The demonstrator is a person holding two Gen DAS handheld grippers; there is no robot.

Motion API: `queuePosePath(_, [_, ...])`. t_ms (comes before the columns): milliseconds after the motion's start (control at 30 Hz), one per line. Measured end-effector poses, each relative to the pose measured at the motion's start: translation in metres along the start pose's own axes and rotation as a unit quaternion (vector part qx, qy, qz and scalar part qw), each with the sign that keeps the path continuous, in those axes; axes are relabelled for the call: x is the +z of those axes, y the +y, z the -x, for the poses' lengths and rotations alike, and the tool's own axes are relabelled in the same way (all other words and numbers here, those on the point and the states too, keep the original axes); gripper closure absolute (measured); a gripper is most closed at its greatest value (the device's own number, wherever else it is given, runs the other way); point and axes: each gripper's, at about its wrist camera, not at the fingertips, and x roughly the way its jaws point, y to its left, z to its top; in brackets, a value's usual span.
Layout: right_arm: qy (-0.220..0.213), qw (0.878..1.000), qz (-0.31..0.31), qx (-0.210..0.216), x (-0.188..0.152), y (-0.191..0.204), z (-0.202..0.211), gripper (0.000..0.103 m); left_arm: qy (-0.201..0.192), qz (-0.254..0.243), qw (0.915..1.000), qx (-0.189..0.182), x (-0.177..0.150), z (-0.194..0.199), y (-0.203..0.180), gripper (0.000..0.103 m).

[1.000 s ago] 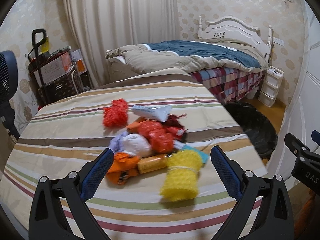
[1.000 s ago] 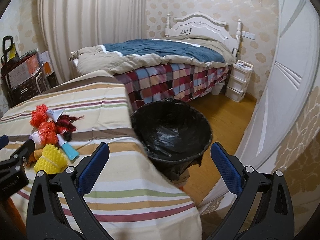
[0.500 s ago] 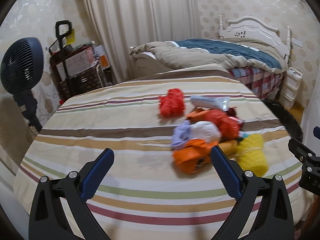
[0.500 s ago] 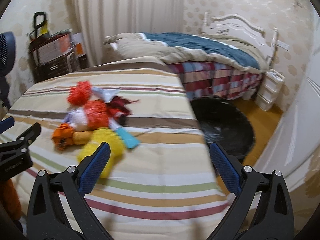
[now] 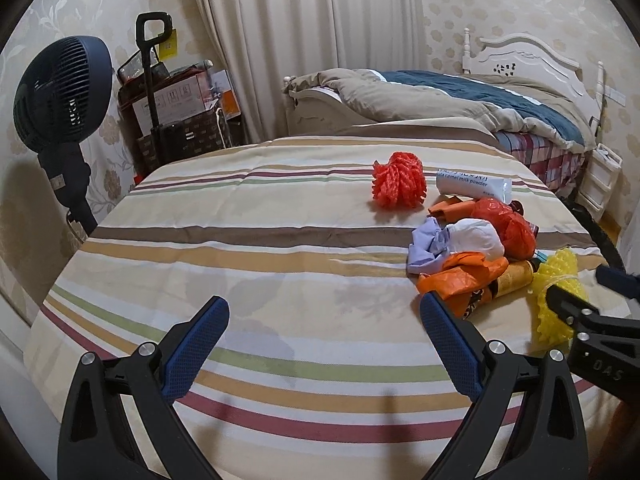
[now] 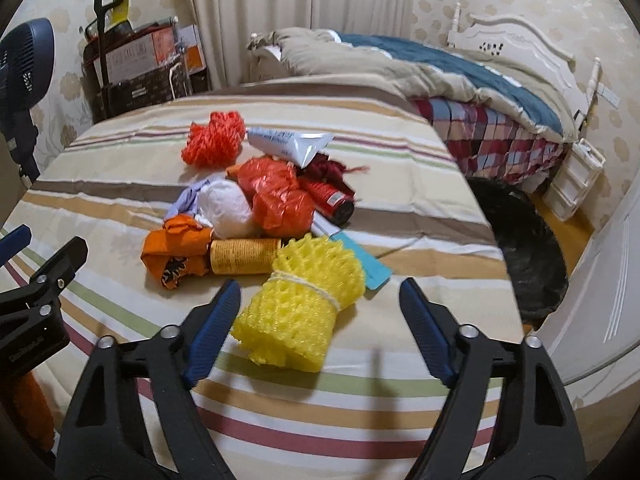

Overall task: Collect trash
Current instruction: 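Move both grippers toward the pile of trash on the bedspread, then grasp the yellow foam net with the right gripper while the left grasps the orange bag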

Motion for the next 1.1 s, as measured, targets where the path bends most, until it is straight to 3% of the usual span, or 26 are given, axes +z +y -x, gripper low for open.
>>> queuePosePath(67, [0.011,1.000,-0.003,0.005,-0.002,-0.001,-0.005,0.037,0.002,0.002,1.0000,-0.004,0.000,0.000,-0.001,0.007])
queuePosePath(167, [0.027,0.999,-0.013,0.030,-0.005,-0.005,-0.010,0.057,0.003,0.001,0.9999,-0.012,-0.001,-0.001,-0.006,0.007])
queuePosePath(333, [0.020,0.999,-0.020,0.038,-0.009,-0.012,-0.002,0.059,0.003,-0.011,0.9996,-0.026,-0.001,-0.001,-0.020,0.007])
queuePosePath(667, [-0.006,0.999,-0.042,0.009,-0.013,-0.050,0.017,0.059,0.023,-0.039,0.9979,-0.047,-0.001,-0.011,-0.053,0.007])
queuePosePath(1033, [-0.005,0.998,-0.060,0.014,-0.017,-0.068,0.012,0.058,0.050,-0.055,0.9958,-0.054,0.004,-0.031,-0.070,0.007])
queuePosePath(1100, [-0.005,0.998,-0.062,0.015,-0.017,-0.069,0.011,0.058,0.052,-0.055,0.9953,-0.060,0.003,-0.032,-0.070,0.014])
